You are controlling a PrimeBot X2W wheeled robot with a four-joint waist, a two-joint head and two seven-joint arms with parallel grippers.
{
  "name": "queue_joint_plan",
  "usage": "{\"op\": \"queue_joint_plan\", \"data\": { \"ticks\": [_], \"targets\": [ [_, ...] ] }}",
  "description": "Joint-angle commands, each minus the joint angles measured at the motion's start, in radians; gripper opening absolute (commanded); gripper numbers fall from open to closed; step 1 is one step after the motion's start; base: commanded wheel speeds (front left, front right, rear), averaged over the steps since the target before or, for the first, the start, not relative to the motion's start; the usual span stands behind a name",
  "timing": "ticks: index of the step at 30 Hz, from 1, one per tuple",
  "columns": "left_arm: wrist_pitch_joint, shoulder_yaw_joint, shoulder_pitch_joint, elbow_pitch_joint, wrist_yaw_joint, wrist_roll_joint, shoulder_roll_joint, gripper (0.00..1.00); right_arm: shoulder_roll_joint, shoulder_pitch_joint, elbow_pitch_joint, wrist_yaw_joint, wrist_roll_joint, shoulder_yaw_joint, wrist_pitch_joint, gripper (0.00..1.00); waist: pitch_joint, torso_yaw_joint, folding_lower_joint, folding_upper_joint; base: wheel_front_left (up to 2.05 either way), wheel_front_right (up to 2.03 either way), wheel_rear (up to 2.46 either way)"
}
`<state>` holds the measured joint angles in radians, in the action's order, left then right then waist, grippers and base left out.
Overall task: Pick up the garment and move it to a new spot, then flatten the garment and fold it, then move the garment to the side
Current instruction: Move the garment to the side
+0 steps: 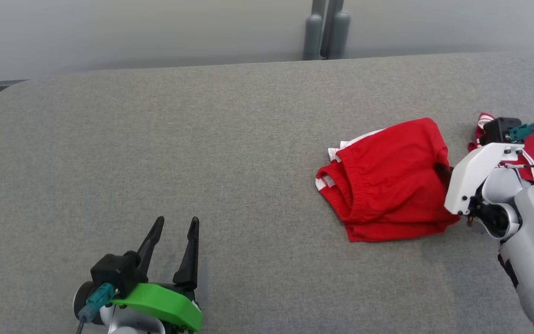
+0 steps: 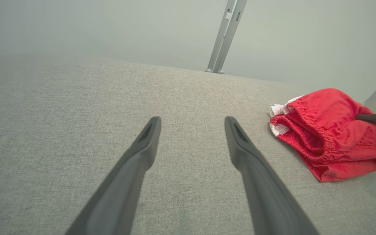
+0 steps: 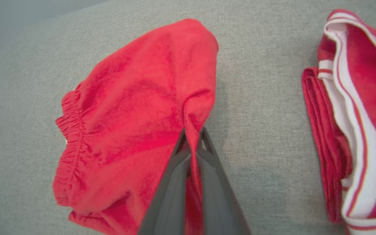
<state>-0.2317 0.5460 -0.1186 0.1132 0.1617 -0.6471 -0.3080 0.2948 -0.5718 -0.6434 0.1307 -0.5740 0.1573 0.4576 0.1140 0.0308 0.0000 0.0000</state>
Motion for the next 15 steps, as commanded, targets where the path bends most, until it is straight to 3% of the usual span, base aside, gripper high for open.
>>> {"op": "queue_joint_plan", "data": {
  "ticks": [1, 8, 15],
  "targets": [
    [-0.005, -0.004, -0.018, -0.004, 0.002, 0.006, -0.007, 1.00, 0.015, -0.013, 0.015, 0.000, 0.010, 0.001, 0.001, 0.00, 0.012, -0.055, 0.0000, 0.0000, 0.00, 0.00, 0.00],
    [0.005, 0.004, -0.042, -0.022, 0.007, 0.017, -0.011, 1.00, 0.058, -0.012, 0.070, 0.000, 0.029, -0.010, 0.006, 0.00, 0.043, -0.118, 0.0000, 0.0000, 0.00, 0.00, 0.00],
    [0.009, 0.010, -0.059, -0.028, 0.006, 0.022, -0.013, 1.00, 0.076, 0.000, 0.102, 0.000, 0.065, -0.036, 0.003, 0.00, 0.053, -0.128, 0.0000, 0.0000, 0.00, 0.00, 0.00]
  ]
}}
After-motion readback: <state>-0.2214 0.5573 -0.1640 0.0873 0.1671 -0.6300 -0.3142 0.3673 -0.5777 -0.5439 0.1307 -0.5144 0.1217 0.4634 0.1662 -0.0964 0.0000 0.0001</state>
